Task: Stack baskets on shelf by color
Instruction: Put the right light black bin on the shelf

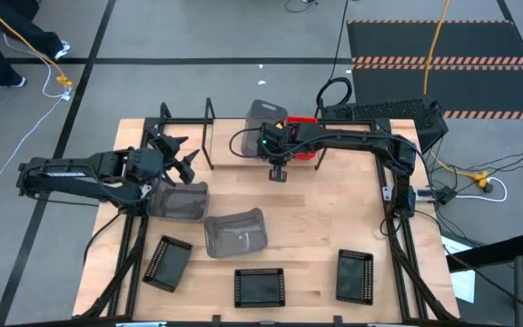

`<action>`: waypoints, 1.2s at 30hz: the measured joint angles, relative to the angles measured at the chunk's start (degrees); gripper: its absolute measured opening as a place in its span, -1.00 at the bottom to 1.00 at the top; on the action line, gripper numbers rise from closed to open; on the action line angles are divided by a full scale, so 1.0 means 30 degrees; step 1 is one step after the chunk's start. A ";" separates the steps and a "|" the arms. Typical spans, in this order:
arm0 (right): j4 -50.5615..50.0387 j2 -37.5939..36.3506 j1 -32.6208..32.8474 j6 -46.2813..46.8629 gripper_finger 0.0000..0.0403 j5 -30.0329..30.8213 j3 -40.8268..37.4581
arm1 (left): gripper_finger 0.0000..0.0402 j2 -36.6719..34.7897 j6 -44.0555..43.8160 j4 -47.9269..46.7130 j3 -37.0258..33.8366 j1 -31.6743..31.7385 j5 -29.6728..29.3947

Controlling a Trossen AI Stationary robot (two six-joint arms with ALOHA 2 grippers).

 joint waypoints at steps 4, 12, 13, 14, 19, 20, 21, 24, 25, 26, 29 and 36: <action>-0.1056 0.0000 -0.0129 -0.0145 -0.97 0.0000 -0.0007 | 0.25 0.0000 0.0021 0.0000 -0.0007 0.0000 0.0000; -0.1152 0.0000 -0.0178 -0.0802 -0.96 0.0015 -0.0015 | 0.25 0.0000 0.0131 -0.0007 -0.0007 0.0000 0.0000; -0.1301 0.0000 -0.0179 -0.0950 -0.96 0.0022 -0.0015 | 0.25 0.0000 0.0131 -0.0007 -0.0007 0.0000 0.0000; -0.1425 0.0000 -0.0179 -0.1041 -0.96 0.0022 -0.0015 | 0.25 0.0000 0.0131 -0.0007 -0.0007 0.0000 0.0000; -0.1484 0.0000 -0.0179 -0.1480 -0.96 0.0052 -0.0015 | 0.25 0.0000 0.0124 -0.0007 -0.0007 0.0000 0.0000; -0.1505 0.0000 -0.0179 -0.1486 -0.96 0.0058 -0.0015 | 0.25 0.0000 0.0124 -0.0012 -0.0007 0.0000 0.0000; -0.1564 0.0000 -0.0179 -0.1476 -0.96 0.0058 -0.0015 | 0.25 0.0000 0.0124 -0.0010 -0.0007 0.0000 0.0000; -0.1841 0.0000 -0.0193 -0.1434 -0.96 0.0132 -0.0015 | 0.25 0.0000 0.0124 -0.0009 -0.0007 0.0000 0.0000; -0.1810 0.0000 -0.0193 -0.1309 -0.96 0.0195 -0.0015 | 0.25 0.0000 0.0123 -0.0015 -0.0007 0.0000 0.0000; -0.1728 0.0000 -0.0186 -0.1103 -0.95 0.0445 -0.0015 | 0.25 0.0000 0.0117 -0.0015 -0.0007 0.0000 0.0000; -0.1544 0.0000 -0.0187 -0.0846 -0.86 0.1514 -0.0015 | 0.25 0.0000 0.0117 -0.0020 -0.0007 0.0000 0.0007; -0.1824 0.0000 -0.0174 -0.1739 -0.50 0.1676 -0.0015 | 0.25 0.0000 0.0201 -0.0022 -0.0007 0.0000 0.0007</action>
